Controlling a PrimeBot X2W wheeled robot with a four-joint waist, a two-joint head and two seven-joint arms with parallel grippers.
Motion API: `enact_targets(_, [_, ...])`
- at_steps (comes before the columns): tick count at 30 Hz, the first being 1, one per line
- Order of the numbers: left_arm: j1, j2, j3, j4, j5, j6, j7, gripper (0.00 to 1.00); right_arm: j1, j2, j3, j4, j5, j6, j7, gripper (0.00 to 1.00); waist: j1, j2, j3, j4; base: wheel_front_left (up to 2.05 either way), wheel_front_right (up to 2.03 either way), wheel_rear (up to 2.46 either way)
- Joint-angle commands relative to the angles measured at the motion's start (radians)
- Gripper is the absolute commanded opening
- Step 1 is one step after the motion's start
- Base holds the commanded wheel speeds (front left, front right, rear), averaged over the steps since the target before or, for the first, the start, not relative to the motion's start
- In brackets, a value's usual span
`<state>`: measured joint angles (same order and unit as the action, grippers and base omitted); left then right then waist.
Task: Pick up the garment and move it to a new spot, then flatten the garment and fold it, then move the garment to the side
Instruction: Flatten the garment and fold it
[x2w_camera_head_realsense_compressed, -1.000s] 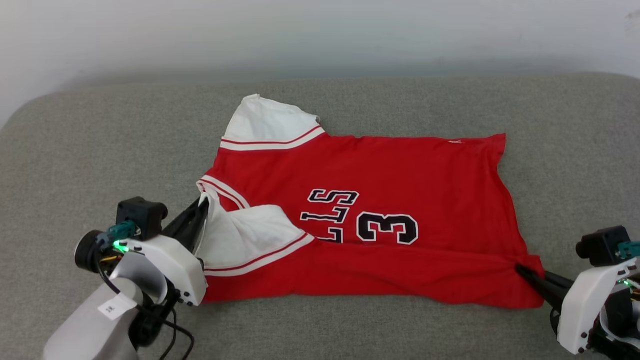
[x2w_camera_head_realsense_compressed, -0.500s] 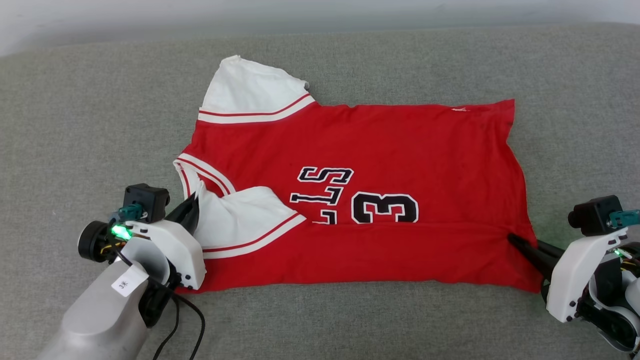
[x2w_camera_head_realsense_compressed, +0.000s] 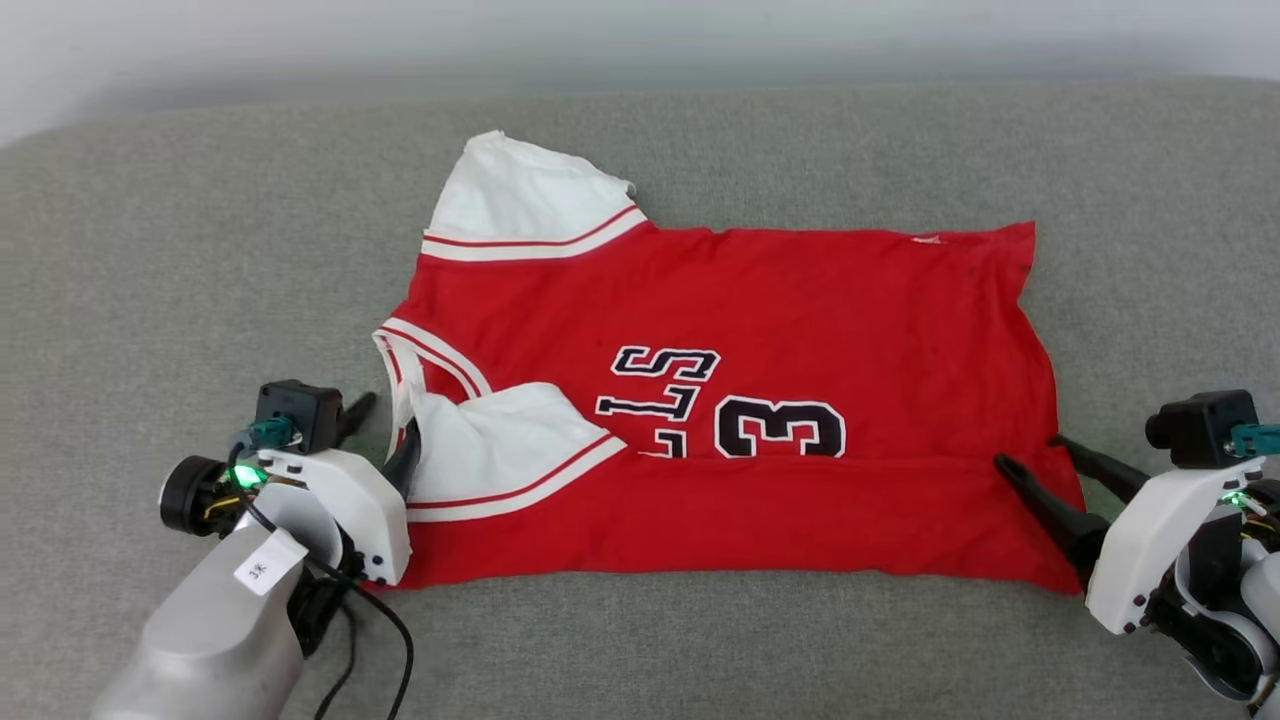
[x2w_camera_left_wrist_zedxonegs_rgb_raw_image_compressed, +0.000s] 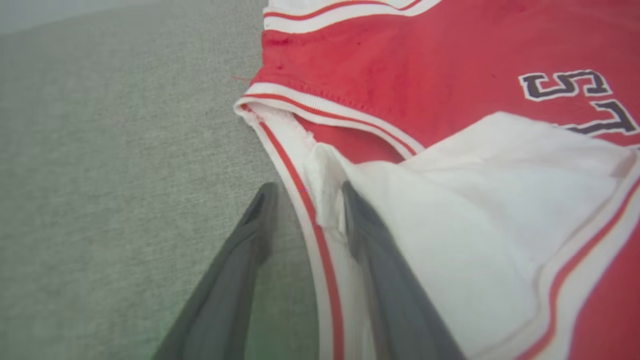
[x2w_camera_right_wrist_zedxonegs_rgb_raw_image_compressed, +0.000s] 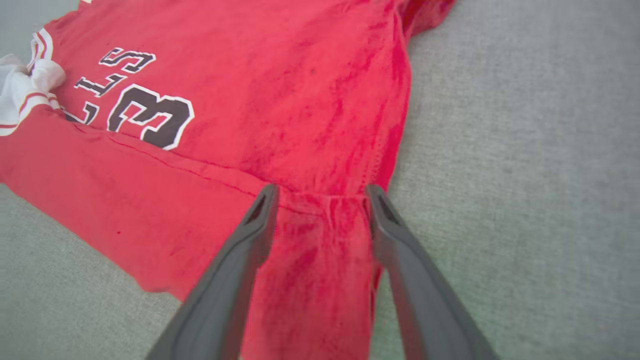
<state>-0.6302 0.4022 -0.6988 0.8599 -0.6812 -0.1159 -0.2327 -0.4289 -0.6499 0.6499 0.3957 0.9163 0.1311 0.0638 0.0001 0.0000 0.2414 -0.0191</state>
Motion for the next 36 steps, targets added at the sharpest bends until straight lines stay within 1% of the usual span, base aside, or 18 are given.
enact_targets(1, [-0.018,0.006,0.008,0.003,-0.01,-0.005,-0.009,1.0,0.023,-0.003,-0.015,-0.012,-0.004,-0.001,-0.022,1.0,-0.0001,0.0,-0.034,0.014,0.0,0.0,0.0])
enact_targets(5, [-0.031,0.028,0.013,-0.009,-0.02,-0.006,0.004,1.0,0.06,-0.006,-0.044,-0.031,-0.011,-0.001,-0.054,1.0,-0.0001,0.0,-0.082,0.029,0.0,0.0,0.0])
enact_targets(8, [-0.044,0.049,0.006,-0.037,-0.037,-0.01,0.058,1.0,0.087,-0.006,-0.064,-0.044,-0.02,-0.001,-0.062,1.0,-0.0001,0.0,-0.111,0.037,0.0,0.0,0.0])
enact_targets(11, [-0.062,0.075,-0.008,-0.075,-0.056,-0.011,0.138,1.0,0.111,0.001,-0.087,-0.053,-0.03,-0.001,-0.061,1.0,-0.0001,0.0,-0.131,0.045,0.0,0.0,0.0])
enact_targets(15, [-0.085,0.098,-0.019,-0.129,-0.113,-0.013,0.3,1.0,0.135,0.011,-0.113,-0.065,-0.047,-0.001,-0.048,1.0,-0.0001,0.0,-0.146,0.054,0.0,0.0,0.0])
enact_targets(21, [-0.116,0.132,-0.048,-0.196,-0.213,-0.013,0.616,1.0,0.153,0.027,-0.145,-0.083,-0.066,-0.001,-0.028,1.0,-0.0001,0.0,-0.153,0.057,0.0,0.0,0.0])
enact_targets(26, [-0.121,0.153,-0.075,-0.238,-0.277,-0.012,0.838,1.0,0.162,0.04,-0.161,-0.092,-0.072,-0.001,-0.006,1.0,-0.0001,0.0,-0.154,0.05,0.0,0.0,0.0])
enact_targets(27, [-0.121,0.153,-0.075,-0.238,-0.277,-0.012,0.838,1.0,0.162,0.04,-0.161,-0.092,-0.072,-0.001,-0.006,1.0,-0.0001,0.0,-0.154,0.05,0.0,0.0,0.0])
enact_targets(31, [-0.108,0.167,-0.1,-0.276,-0.299,-0.006,0.946,1.0,0.162,0.045,-0.171,-0.1,-0.078,-0.001,0.004,1.0,-0.0001,0.0,-0.147,0.042,0.0,0.0,0.0])
enact_targets(36, [-0.076,0.176,-0.129,-0.31,-0.321,-0.005,1.03,1.0,0.154,0.055,-0.178,-0.107,-0.083,-0.001,0.013,1.0,-0.0001,0.0,-0.126,0.028,0.0,0.0,0.0])
